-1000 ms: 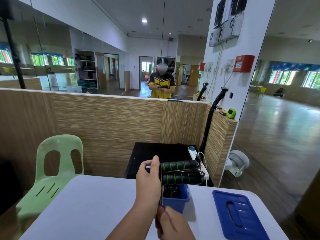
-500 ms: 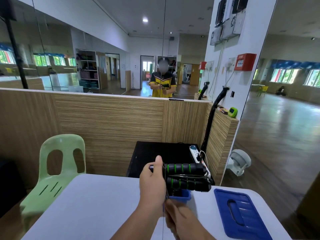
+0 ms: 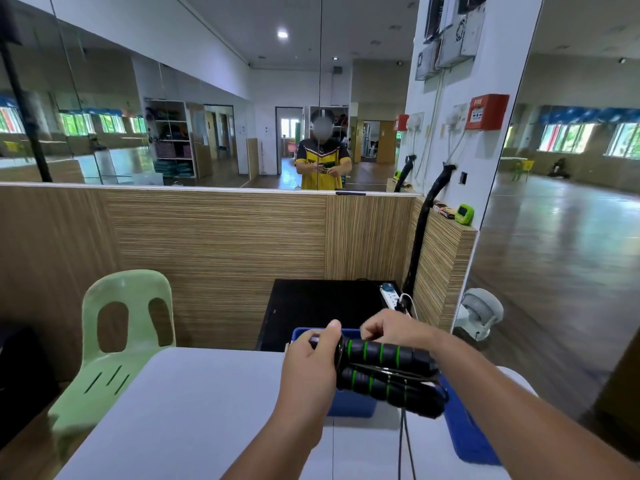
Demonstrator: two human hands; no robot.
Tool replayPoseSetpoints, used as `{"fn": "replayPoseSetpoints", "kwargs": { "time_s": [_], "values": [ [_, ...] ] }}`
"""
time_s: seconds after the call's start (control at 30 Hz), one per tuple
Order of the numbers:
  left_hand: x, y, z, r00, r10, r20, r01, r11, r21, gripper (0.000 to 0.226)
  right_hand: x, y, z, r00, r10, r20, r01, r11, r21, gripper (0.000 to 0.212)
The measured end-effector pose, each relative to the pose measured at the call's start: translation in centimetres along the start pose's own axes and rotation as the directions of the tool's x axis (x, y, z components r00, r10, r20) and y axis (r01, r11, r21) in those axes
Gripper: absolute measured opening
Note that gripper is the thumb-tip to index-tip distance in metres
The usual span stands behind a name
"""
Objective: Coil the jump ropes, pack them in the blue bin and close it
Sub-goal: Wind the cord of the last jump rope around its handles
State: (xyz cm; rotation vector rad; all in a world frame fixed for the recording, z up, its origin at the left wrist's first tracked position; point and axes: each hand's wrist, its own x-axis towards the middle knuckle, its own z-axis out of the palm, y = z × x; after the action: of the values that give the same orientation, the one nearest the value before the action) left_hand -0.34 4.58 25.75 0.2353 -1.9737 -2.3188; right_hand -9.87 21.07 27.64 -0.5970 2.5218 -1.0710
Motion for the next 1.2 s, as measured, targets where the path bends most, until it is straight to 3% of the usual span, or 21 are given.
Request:
{"fn": "replayPoseSetpoints", "kwargs": {
  "time_s": [0.13,0.23,0.37,0.5,0.67,0.77,0.87,1.03,1.2],
  "values": [
    [-0.2,-0.4,-0.2,0.999,0.049,0.005,-0.05,0.996,0.078,0.038,-0.2,-2.4,-2.5,0.997,-0.011,0.078,0.025,0.984,-0.178,0.038],
    [-0.1,-0.8,-0.2,0.997,0.074,-0.024,-0.07,0.986,0.148,0.034,-0.1,-5.2,-4.0,0.993,-0.042,0.108,0.077,0.936,-0.343,0.046],
    [0.4,-0.9,-0.2,0.997,0.072,-0.016,-0.068,0.979,0.192,0.032,-0.6,-7.6,-4.1,0.996,-0.059,0.059,0.082,0.831,-0.55,0.047],
    [0.9,-1.1,-0.3,0.994,0.113,0.001,-0.11,0.965,0.24,0.034,-1.2,-8.9,-3.8,0.997,-0.077,-0.003,0.061,0.814,-0.577,0.046],
    [1.8,-2.1,-0.6,0.987,0.158,-0.01,-0.146,0.933,0.329,0.033,-2.2,-9.1,-2.7,0.994,-0.017,-0.104,-0.029,0.905,-0.425,0.042],
    [2.7,-2.8,-1.2,0.978,0.191,-0.083,-0.152,0.927,0.343,0.032,-3.3,-8.9,-2.0,0.992,0.083,-0.091,-0.097,0.982,-0.164,0.04],
    [3.6,-2.9,-1.7,0.964,0.203,-0.173,-0.144,0.942,0.304,0.033,-4.7,-8.5,-0.3,0.994,0.106,-0.027,-0.104,0.992,0.07,0.03],
    [4.7,-1.5,-1.3,0.936,0.236,-0.262,-0.174,0.955,0.24,0.033,-5.6,-6.7,3.9,0.996,0.09,0.004,-0.083,0.9,0.429,0.023],
    [5.2,-0.3,-0.6,0.928,0.218,-0.301,-0.181,0.972,0.148,0.038,-5.2,-4.1,9.4,0.991,0.107,-0.083,-0.028,0.76,0.649,0.037]
  ]
}}
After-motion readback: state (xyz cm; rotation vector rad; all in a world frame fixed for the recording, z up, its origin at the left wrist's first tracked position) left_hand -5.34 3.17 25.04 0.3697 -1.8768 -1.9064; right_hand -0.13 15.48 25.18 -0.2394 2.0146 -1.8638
